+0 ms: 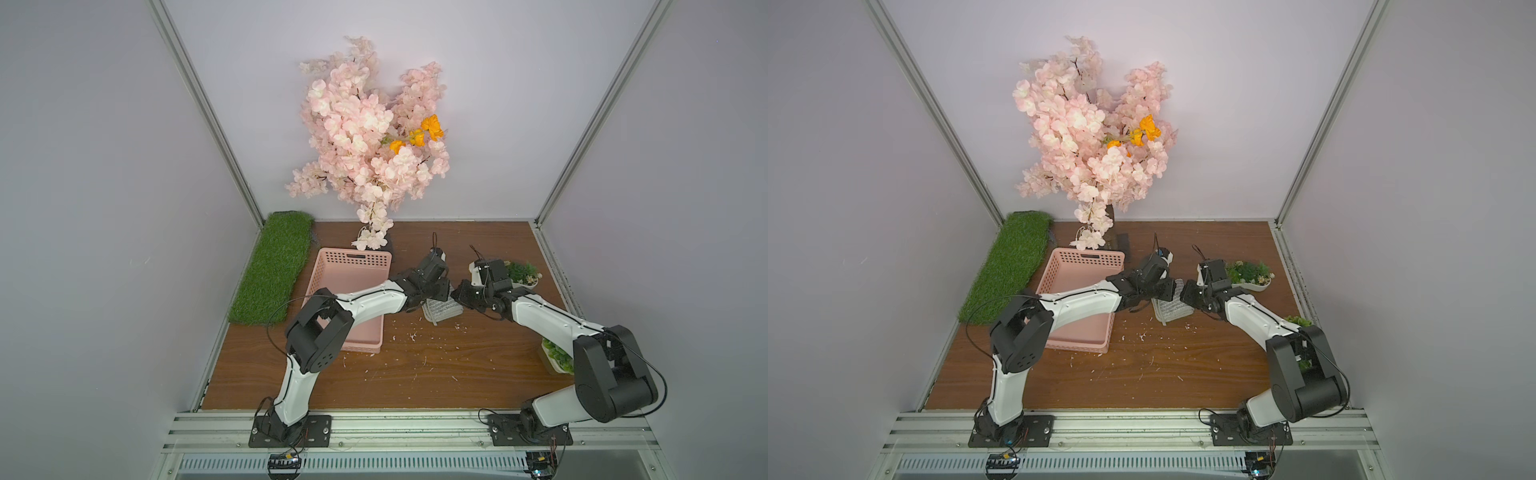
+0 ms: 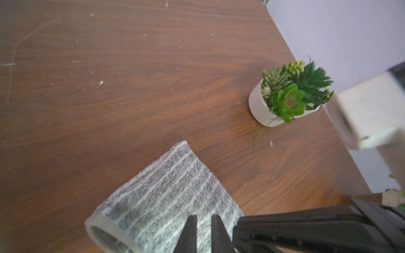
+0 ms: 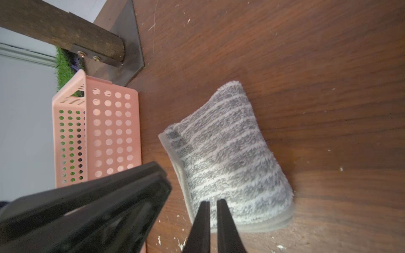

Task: Fold the square dishcloth
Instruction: Smooth out the cleaning item at the center of the board.

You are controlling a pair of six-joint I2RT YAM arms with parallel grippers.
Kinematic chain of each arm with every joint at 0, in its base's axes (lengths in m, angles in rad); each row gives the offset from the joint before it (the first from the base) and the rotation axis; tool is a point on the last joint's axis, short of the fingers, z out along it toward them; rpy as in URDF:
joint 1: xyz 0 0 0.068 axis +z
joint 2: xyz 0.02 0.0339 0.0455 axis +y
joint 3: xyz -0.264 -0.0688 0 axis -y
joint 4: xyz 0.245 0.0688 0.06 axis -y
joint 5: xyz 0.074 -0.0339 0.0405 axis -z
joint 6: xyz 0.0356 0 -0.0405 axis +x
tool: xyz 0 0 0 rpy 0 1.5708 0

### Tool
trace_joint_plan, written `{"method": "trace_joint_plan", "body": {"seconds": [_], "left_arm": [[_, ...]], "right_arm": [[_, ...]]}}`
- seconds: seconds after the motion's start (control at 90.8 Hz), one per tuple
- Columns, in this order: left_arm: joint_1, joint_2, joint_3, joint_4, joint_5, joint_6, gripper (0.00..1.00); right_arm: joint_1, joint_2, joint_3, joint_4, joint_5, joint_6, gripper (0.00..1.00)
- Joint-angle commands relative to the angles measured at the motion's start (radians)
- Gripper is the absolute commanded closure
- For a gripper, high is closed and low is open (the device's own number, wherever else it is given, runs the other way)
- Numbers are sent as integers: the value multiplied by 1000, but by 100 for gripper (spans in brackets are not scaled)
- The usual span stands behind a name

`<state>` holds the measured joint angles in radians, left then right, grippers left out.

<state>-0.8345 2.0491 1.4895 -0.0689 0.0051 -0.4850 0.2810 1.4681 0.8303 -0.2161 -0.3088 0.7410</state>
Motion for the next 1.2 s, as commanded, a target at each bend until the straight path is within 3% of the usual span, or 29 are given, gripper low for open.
{"method": "trace_joint_plan", "body": {"seconds": [0.0, 0.297, 0.936, 1.189], "left_arm": [[29, 25, 23, -28, 27, 26, 84], [67, 48, -55, -10, 40, 3, 84], [102, 81, -72, -25, -17, 2, 85], [101, 23, -56, -32, -19, 42, 74]], "right_arm": [[-3, 8, -16, 53, -44, 3, 90], [-20, 40, -52, 78, -38, 9, 89], [-46, 128, -142, 147, -48, 6, 90], [-46, 85, -101, 94, -54, -13, 89]]}}
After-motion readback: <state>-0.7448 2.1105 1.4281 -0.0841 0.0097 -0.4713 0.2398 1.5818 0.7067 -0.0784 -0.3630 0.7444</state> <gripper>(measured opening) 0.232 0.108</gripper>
